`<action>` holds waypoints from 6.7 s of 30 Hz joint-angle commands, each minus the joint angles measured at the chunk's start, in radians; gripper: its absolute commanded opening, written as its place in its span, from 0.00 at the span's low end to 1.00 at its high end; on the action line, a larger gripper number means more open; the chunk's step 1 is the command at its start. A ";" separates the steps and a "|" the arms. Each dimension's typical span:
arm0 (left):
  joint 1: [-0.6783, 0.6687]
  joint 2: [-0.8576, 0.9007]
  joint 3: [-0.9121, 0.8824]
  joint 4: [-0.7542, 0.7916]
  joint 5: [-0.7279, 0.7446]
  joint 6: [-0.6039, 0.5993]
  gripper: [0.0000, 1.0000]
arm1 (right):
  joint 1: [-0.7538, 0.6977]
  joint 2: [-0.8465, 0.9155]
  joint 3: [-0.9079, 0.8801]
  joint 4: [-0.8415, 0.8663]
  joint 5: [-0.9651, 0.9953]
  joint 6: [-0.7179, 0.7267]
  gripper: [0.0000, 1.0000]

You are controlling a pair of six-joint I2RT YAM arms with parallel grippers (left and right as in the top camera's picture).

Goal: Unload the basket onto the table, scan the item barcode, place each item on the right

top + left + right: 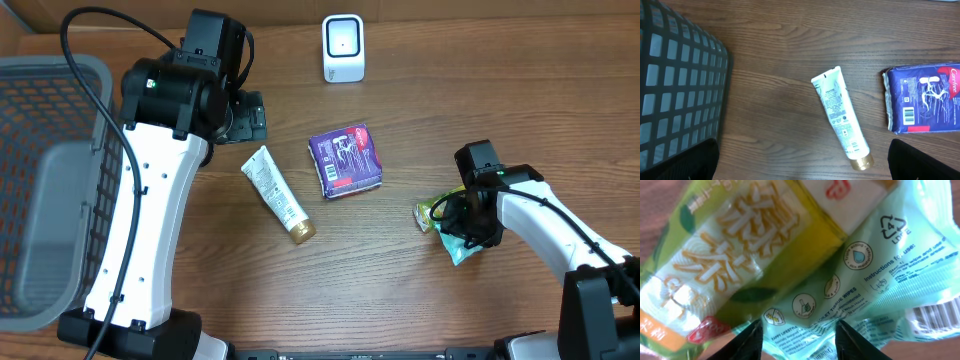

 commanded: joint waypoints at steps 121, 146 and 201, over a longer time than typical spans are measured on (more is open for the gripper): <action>0.005 0.000 -0.009 0.004 -0.013 0.007 1.00 | -0.166 0.148 0.346 0.246 -0.140 0.192 0.66; 0.005 0.000 -0.009 0.004 -0.013 0.007 1.00 | -0.037 0.093 0.091 0.145 -0.176 0.119 0.04; 0.004 0.000 -0.009 0.004 -0.013 0.007 1.00 | -0.036 0.233 0.344 0.072 0.043 -0.879 0.85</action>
